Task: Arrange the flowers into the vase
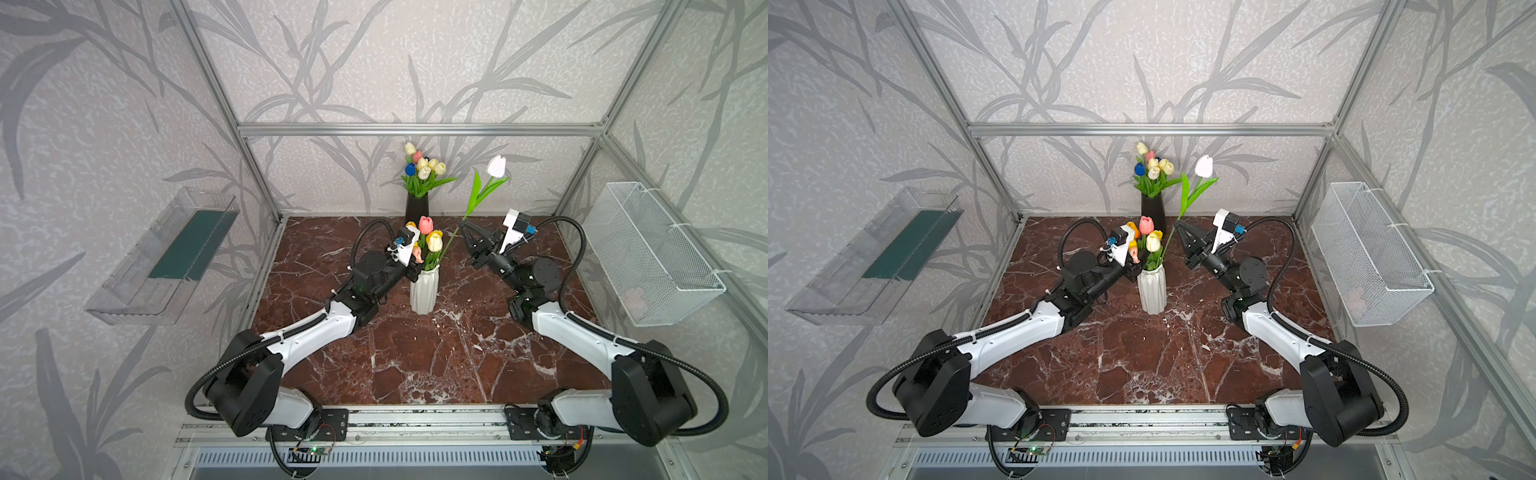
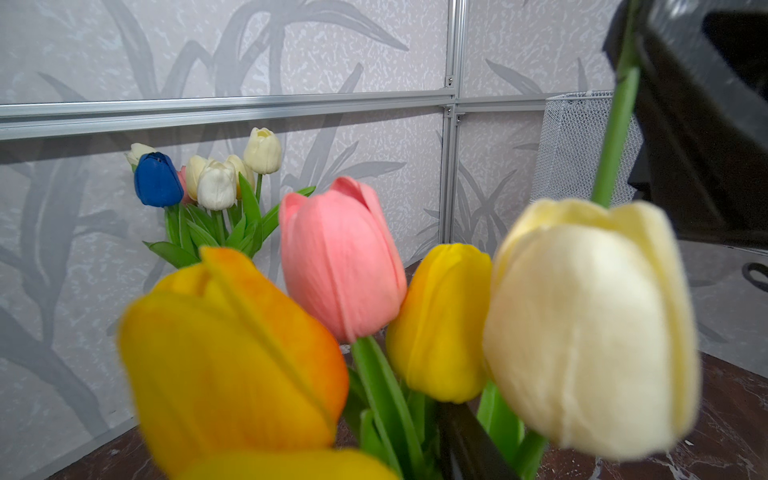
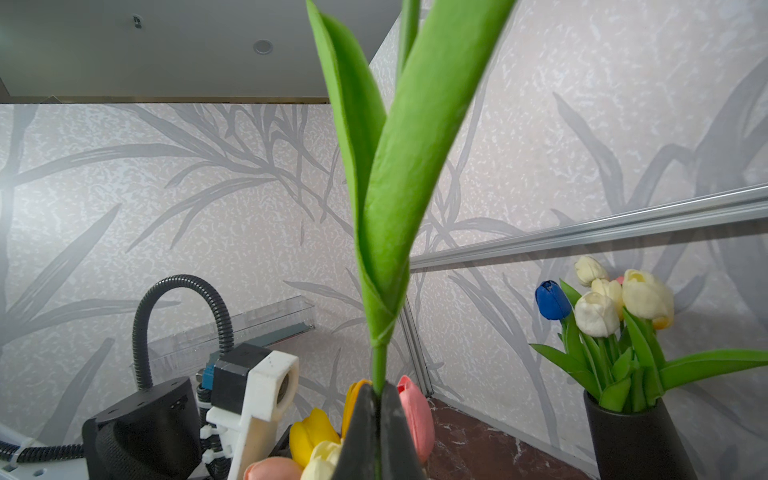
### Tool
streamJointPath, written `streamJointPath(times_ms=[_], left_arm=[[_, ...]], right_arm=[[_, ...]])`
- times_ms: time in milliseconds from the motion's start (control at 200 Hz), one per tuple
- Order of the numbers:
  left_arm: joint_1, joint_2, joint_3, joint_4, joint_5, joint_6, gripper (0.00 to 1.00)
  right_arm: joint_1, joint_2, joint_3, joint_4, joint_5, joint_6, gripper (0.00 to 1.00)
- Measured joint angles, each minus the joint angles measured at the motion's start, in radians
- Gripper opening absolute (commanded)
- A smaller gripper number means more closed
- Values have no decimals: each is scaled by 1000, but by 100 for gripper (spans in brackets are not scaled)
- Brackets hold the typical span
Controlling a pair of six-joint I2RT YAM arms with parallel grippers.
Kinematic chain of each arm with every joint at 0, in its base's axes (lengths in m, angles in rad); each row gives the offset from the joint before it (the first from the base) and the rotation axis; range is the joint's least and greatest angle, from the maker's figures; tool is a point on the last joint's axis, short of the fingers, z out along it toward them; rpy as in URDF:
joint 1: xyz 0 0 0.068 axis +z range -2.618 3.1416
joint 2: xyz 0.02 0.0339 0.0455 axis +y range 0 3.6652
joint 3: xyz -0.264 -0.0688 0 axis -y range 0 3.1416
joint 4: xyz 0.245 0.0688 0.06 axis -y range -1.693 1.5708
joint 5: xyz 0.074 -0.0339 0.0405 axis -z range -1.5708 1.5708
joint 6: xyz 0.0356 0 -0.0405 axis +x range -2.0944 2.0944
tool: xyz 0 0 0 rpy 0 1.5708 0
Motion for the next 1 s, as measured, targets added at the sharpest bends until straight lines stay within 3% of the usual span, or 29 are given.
streamJointPath(times_ms=[375, 1000], left_arm=[[1, -2, 0, 0, -1, 0, 15], [1, -19, -2, -10, -25, 3, 18]], right_arm=[[35, 56, -14, 27, 14, -47, 0], [86, 47, -126, -59, 8, -248, 2]])
